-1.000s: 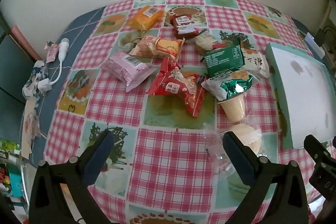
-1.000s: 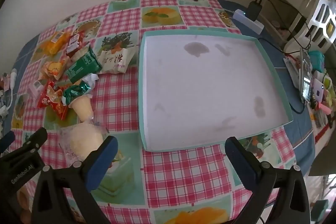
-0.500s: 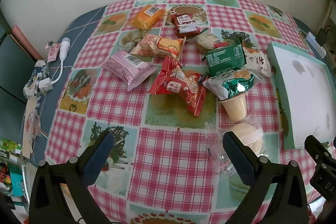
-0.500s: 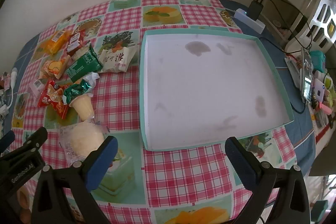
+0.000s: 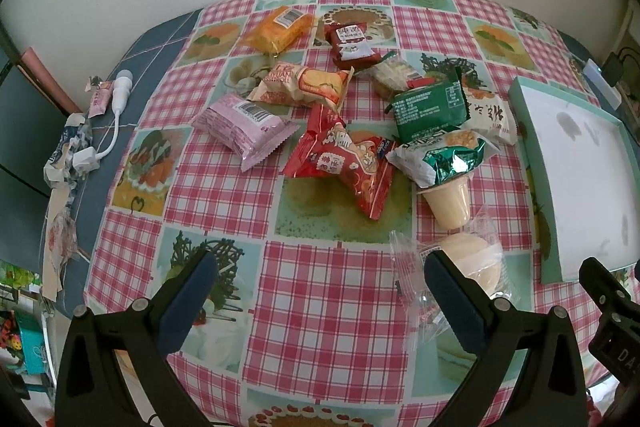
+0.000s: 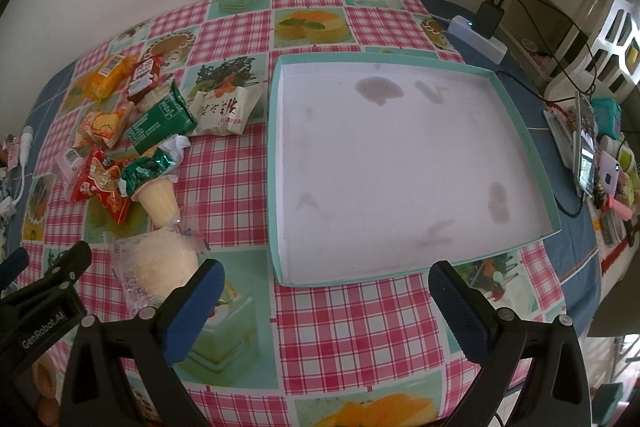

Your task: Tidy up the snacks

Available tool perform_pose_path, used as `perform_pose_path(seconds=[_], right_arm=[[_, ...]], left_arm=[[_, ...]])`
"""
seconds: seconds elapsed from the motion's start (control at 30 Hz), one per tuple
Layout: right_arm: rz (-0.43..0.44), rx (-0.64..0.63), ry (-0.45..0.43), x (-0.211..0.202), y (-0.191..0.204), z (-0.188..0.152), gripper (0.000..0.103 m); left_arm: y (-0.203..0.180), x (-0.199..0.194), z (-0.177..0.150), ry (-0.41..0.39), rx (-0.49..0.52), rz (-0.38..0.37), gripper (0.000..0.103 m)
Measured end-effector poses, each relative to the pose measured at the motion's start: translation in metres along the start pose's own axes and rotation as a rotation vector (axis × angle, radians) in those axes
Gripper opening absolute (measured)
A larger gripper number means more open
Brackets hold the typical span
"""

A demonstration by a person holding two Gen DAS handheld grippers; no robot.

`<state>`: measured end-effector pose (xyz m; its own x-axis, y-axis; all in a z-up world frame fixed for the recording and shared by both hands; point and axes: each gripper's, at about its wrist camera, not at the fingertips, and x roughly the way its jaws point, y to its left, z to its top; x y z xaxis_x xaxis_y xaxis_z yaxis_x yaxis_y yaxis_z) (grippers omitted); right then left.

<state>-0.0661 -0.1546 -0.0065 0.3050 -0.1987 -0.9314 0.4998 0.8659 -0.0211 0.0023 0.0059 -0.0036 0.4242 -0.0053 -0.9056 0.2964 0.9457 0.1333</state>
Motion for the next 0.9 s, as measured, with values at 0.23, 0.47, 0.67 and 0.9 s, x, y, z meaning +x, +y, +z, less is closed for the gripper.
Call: perform_pose_path(seconds=[0.23, 0.47, 0.67, 0.9], right_arm=[[0.000, -0.001, 0.001, 0.0005, 0.0002, -0.0003, 0.103], [0.000, -0.001, 0.002, 0.0004, 0.0005, 0.0000, 0.103], [0.000, 0.000, 0.005, 0.0021, -0.0005, -0.0019, 0.103], [0.000, 0.000, 0.006, 0.0021, -0.0004, -0.0013, 0.103]], left_arm=[[-0.0004, 0.0022, -0.0038, 0.001, 0.000, 0.000, 0.103], [0.0001, 0.0040, -0.0038, 0.012, 0.000, -0.001, 0.103], [0.0009, 0.0048, -0.0011, 0.024, -0.002, -0.003, 0.103], [0.0015, 0.0054, -0.0003, 0.028, -0.003, -0.003, 0.103]])
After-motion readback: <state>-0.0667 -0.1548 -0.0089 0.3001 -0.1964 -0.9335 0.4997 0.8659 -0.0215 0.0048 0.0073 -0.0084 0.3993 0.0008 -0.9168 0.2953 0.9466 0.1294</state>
